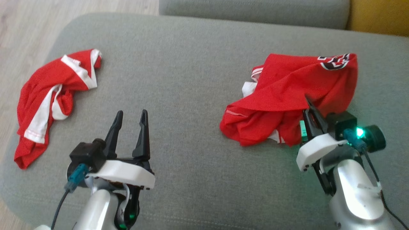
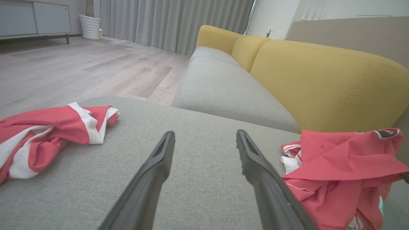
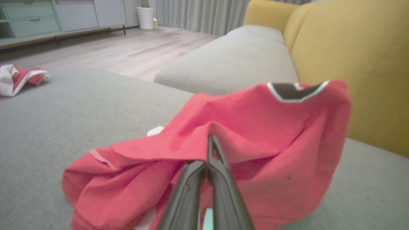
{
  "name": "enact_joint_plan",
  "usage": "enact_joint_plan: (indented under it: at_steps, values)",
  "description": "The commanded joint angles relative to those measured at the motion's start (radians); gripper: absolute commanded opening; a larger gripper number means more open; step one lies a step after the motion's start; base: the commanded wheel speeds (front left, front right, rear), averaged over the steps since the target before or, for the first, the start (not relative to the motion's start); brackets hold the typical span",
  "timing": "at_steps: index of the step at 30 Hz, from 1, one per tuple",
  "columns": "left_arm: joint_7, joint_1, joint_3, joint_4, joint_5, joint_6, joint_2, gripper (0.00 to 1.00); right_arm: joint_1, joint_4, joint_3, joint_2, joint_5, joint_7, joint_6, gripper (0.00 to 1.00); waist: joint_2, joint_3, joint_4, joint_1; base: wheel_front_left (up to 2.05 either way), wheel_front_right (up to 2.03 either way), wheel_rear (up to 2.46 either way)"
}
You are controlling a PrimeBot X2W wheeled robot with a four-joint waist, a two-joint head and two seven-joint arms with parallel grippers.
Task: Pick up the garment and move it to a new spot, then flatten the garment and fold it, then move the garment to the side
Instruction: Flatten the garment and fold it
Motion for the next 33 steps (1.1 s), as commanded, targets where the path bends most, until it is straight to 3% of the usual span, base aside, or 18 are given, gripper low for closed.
enact_joint_plan:
  at_steps: [1,9,15,19,24,27,33]
  values:
    - [-0.012,-0.022,0.036,-0.026,0.012,-0.004,0.0,1.0,-0.056,-0.056,0.031,-0.001,0.006,-0.016,0.007,0.0,0.0,-0.027,-0.01,0.0,0.0,0.0,0.0]
    - [-0.012,0.012,0.027,-0.013,0.015,-0.01,-0.018,1.0,-0.245,-0.152,0.205,-0.001,0.087,0.003,0.007,0.0,0.0,-0.104,-0.019,0.0,0.0,0.0,0.0]
    - [-0.012,0.031,0.027,-0.011,0.014,-0.007,-0.025,1.0,-0.452,-0.159,0.307,-0.001,0.257,-0.02,0.007,0.0,0.0,-0.13,-0.021,0.0,0.0,0.0,0.0]
    - [-0.012,0.04,0.028,-0.016,0.014,-0.005,-0.028,1.0,-0.592,-0.14,0.277,-0.001,0.347,-0.097,0.007,0.0,0.0,-0.135,-0.025,0.0,0.0,0.0,0.0]
    - [-0.012,0.048,0.037,-0.028,0.013,0.001,-0.03,1.0,-0.674,-0.035,0.147,-0.004,0.342,-0.127,0.007,0.0,0.0,-0.12,-0.041,0.0,0.0,0.0,0.0]
    - [-0.012,0.043,0.035,-0.035,0.01,0.0,-0.031,1.0,-0.655,0.022,0.1,-0.061,0.316,-0.099,0.007,0.0,0.0,-0.101,-0.049,0.0,0.0,0.0,0.0]
    - [-0.012,0.028,0.041,-0.043,0.008,-0.003,-0.032,1.0,-0.499,0.09,0.051,-0.272,0.334,-0.007,0.007,0.0,0.0,-0.06,-0.07,0.0,0.0,0.0,0.0]
